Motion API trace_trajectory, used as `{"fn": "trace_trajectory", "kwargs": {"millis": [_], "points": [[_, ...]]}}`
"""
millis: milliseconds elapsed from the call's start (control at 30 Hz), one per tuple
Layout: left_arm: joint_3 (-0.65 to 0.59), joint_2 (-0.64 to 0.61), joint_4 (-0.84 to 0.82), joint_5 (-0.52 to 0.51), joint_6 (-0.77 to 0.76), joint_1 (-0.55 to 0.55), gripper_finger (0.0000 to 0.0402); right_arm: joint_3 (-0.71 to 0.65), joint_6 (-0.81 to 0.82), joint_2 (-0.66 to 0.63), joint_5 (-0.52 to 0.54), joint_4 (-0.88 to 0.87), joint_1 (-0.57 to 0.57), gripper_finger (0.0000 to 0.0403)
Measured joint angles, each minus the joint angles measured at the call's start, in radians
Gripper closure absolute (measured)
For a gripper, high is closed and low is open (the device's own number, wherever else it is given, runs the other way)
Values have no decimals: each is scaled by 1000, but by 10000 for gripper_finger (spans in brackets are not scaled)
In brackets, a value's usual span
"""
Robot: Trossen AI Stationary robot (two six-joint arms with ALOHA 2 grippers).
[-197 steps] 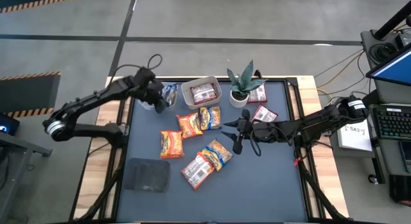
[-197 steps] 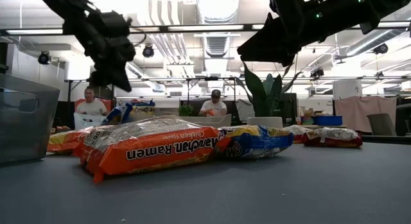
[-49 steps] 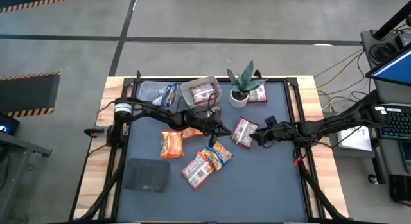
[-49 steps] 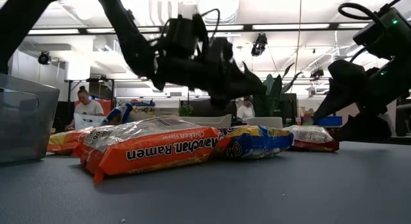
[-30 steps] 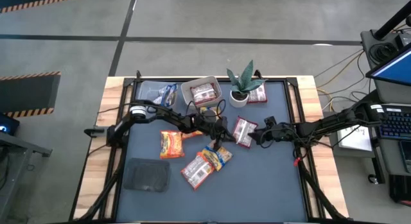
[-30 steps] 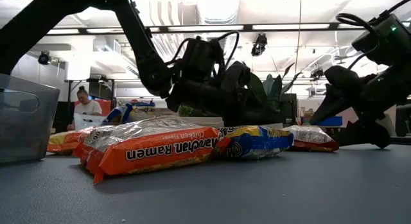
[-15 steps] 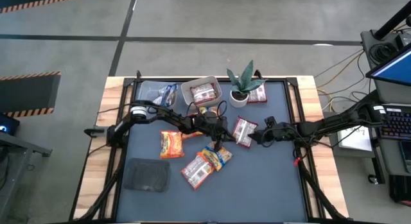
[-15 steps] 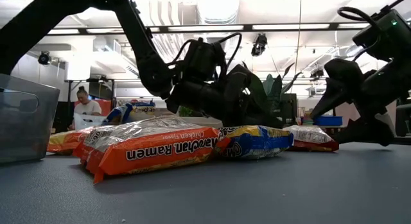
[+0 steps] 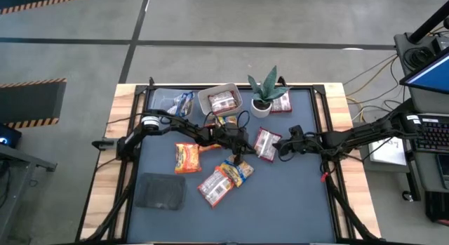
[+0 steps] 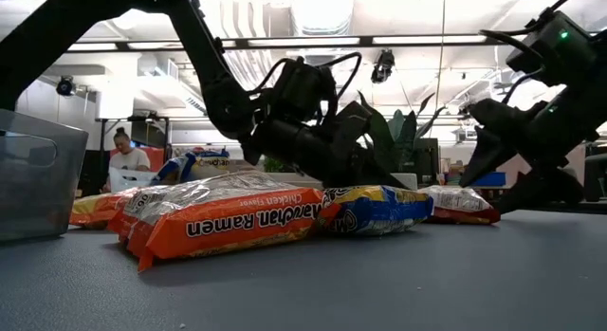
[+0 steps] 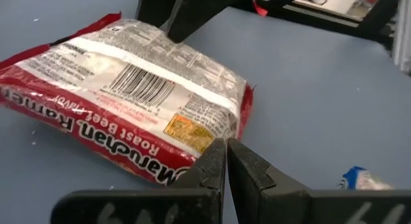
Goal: Sort Maruchan noodles
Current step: Put the red noodle pack into the gray bin
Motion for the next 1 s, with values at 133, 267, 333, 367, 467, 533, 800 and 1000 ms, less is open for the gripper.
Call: {"fn": "trace_trajectory", "kwargs": {"millis": [133,267,333,367,467,533,800,1000], "points": [[-1,0,-28,-72,9,0,402,0,-28,32,16,46,0,55],[-2,0,-44,-83,9,0,402,0,-73,91,21,157,0,55],[-2,0,-50,-86,10,0,402,0,-91,128,22,227,0,55],[-2,0,-50,-87,9,0,402,0,-98,144,20,254,0,55],[-2,0,-50,-88,7,0,402,0,-108,204,19,325,0,55],[-2,0,-54,-88,7,0,402,0,-107,246,15,370,0,55],[-2,-1,-123,-107,-12,-3,402,-1,-172,455,-2,651,0,55],[-2,-1,-121,-107,-15,-5,402,-1,-225,558,-55,861,0,69]]}}
